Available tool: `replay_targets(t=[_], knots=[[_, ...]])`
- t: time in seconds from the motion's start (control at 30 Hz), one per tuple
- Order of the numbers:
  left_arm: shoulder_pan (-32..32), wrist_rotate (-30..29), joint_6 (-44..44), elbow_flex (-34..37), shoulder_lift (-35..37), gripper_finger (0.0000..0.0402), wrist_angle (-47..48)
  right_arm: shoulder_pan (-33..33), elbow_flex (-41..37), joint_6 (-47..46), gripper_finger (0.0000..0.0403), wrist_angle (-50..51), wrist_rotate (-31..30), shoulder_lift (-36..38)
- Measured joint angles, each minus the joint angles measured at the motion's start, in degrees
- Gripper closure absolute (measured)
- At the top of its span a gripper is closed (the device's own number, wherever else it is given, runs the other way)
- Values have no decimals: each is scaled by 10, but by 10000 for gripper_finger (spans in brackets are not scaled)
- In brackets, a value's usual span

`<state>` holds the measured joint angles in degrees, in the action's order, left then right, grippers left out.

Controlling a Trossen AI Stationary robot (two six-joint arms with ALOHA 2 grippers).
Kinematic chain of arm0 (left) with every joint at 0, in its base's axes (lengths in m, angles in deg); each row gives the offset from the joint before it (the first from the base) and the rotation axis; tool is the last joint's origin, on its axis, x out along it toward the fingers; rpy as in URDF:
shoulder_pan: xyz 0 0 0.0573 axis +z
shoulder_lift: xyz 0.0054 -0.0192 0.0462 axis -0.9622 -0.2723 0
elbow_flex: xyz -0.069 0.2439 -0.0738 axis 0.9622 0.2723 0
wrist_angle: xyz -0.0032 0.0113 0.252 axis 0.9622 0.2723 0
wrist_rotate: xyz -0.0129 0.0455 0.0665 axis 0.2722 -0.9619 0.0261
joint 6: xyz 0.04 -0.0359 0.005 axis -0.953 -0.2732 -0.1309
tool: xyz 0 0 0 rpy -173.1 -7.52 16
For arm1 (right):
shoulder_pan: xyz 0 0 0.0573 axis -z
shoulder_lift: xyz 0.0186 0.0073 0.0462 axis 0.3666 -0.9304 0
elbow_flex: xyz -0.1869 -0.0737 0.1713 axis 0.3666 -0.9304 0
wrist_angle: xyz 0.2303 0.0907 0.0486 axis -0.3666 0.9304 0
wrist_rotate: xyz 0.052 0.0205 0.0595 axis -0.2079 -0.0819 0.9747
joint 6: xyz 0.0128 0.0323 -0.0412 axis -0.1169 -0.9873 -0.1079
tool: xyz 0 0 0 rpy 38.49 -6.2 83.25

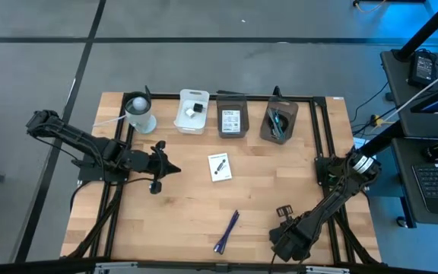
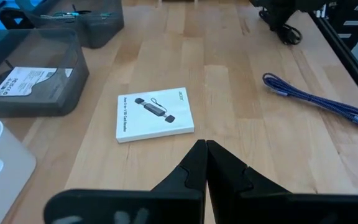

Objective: Pick and place items into bin
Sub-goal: Put the black charger cable into the right black bin

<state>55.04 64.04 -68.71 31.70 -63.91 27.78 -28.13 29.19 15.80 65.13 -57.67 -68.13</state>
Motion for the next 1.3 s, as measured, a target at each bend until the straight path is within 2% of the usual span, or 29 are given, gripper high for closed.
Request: replay_targets(t=[0.27,0.4,0.47,0.53,0.77,0.83,0.87,0.93,1.03,1.17,1.3], knots=[[2,-13,-4,0,0,400,-5,16,-2,-85,361,52,-64,98],[8,-29,-52,0,0,400,-6,30,0,-153,361,71,-145,169],[10,-29,-67,0,0,400,-13,37,-1,-190,361,79,-220,205],[10,-29,-78,0,0,400,-23,40,-1,-231,361,92,-325,241],[10,-31,-83,0,0,400,-89,79,0,-383,361,155,-751,309],[10,-31,-82,0,0,400,-100,111,0,-410,361,159,-830,310],[10,-32,-82,0,0,400,-103,130,0,-422,360,160,-844,310],[10,-34,-82,0,0,400,-107,190,0,-441,360,159,-812,314],[10,-49,-81,0,0,400,-107,295,0,-425,360,159,-690,315],[10,-81,-81,0,0,400,-107,424,0,-321,360,149,-572,320],[10,-122,-81,0,0,400,-107,558,0,-161,360,88,-466,338]])
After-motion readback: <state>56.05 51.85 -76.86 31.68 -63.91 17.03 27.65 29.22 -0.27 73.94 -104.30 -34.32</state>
